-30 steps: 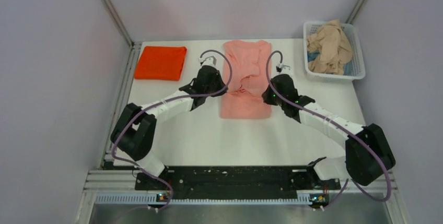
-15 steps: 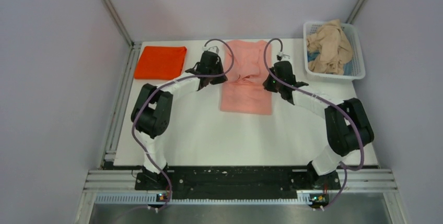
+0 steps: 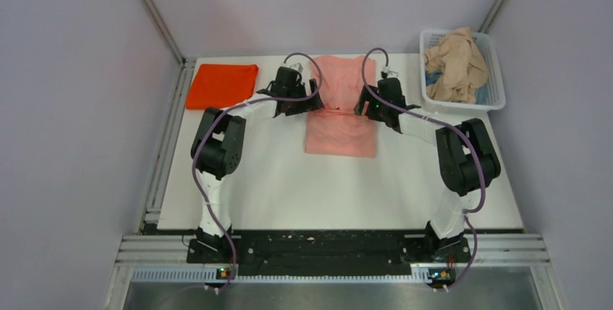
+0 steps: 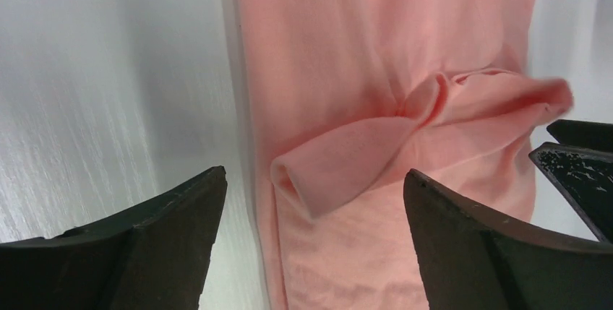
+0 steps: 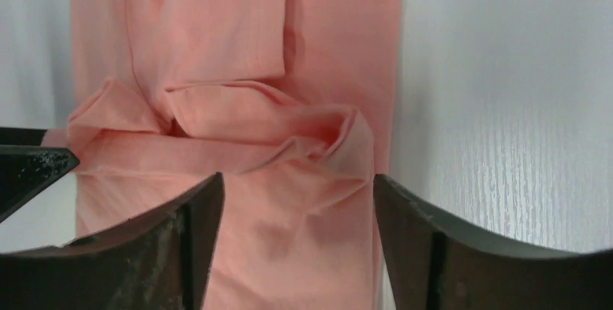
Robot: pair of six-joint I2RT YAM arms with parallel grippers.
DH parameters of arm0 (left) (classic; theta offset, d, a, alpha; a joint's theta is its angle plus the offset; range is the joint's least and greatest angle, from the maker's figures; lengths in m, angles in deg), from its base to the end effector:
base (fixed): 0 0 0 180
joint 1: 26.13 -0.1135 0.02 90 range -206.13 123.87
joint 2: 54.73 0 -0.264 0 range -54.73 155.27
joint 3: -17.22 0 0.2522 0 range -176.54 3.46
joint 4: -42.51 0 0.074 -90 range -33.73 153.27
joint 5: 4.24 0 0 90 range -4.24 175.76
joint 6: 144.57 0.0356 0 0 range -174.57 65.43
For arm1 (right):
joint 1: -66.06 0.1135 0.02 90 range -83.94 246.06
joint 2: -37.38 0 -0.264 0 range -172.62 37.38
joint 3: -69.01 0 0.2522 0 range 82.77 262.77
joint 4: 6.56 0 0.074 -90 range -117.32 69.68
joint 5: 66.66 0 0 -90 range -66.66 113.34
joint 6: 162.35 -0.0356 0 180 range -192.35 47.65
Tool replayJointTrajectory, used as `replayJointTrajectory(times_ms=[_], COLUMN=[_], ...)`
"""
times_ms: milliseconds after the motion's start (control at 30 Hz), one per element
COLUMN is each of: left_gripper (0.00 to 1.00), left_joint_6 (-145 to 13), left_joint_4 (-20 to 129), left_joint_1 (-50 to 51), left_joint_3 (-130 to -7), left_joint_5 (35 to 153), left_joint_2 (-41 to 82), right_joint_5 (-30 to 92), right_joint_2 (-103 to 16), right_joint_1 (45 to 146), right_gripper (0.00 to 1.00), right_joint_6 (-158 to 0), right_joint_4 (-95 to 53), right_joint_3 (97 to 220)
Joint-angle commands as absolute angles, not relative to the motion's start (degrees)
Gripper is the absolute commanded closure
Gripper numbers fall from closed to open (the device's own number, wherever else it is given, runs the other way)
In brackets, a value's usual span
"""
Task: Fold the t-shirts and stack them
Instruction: Fold the folded rectangular tshirt in 1/3 of the way, then grab one side of the 2/3 rectangular tshirt with both arms
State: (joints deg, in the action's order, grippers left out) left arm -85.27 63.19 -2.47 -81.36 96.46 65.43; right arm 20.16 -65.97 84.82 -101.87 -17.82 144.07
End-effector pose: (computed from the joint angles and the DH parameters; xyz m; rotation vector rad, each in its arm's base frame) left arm 0.4258 -0.1938 0.1757 -0.0480 2.3953 -0.6833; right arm 0.3676 0.1228 0.1811 0.2444 2.2758 0.3830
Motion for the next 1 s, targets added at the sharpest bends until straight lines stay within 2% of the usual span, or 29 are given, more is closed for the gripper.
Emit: replayJointTrajectory(times_ms=[0,33,67,433,567,667,800,967], left_gripper=[0.01,0.01,0.01,0.01,0.01,0.06,0.20,0.33], left_joint_6=[-84.0,-83.9,-84.1,-91.1,-92.6,-93.7,-95.4,-96.2], left_joint_4=[63.1,63.2,62.9,54.6,55.4,54.2,52.8,52.2], left_joint_1=[-3.2,-3.2,-3.2,-1.9,0.0,1.0,1.1,1.2], left_joint_3=[-84.9,-84.1,-82.9,-55.5,-50.6,-47.6,-46.6,-47.5], left_joint_5=[98.3,98.4,98.5,100.9,100.5,99.1,99.1,98.1], left_joint_2=[62.2,60.8,59.3,41.3,39.0,39.3,41.8,45.1], right_joint_5=[21.4,21.9,22.2,30.2,33.2,35.0,34.8,35.0], right_joint_2=[-64.5,-63.5,-61.8,-47.2,-44.3,-43.3,-44.5,-47.8], right_joint_1=[84.1,84.1,84.2,84.1,84.2,84.2,84.2,84.2], right_gripper=[0.10,0.03,0.01,0.01,0.02,0.04,0.11,0.27], right_joint_6=[-99.8,-99.8,-99.9,-102.0,-104.6,-105.6,-106.5,-107.1], right_joint_4=[-15.8,-15.6,-15.2,-13.1,-13.2,-12.9,-12.9,-11.6], right_joint_3=[149.0,148.2,146.5,127.8,122.1,119.1,117.5,117.3])
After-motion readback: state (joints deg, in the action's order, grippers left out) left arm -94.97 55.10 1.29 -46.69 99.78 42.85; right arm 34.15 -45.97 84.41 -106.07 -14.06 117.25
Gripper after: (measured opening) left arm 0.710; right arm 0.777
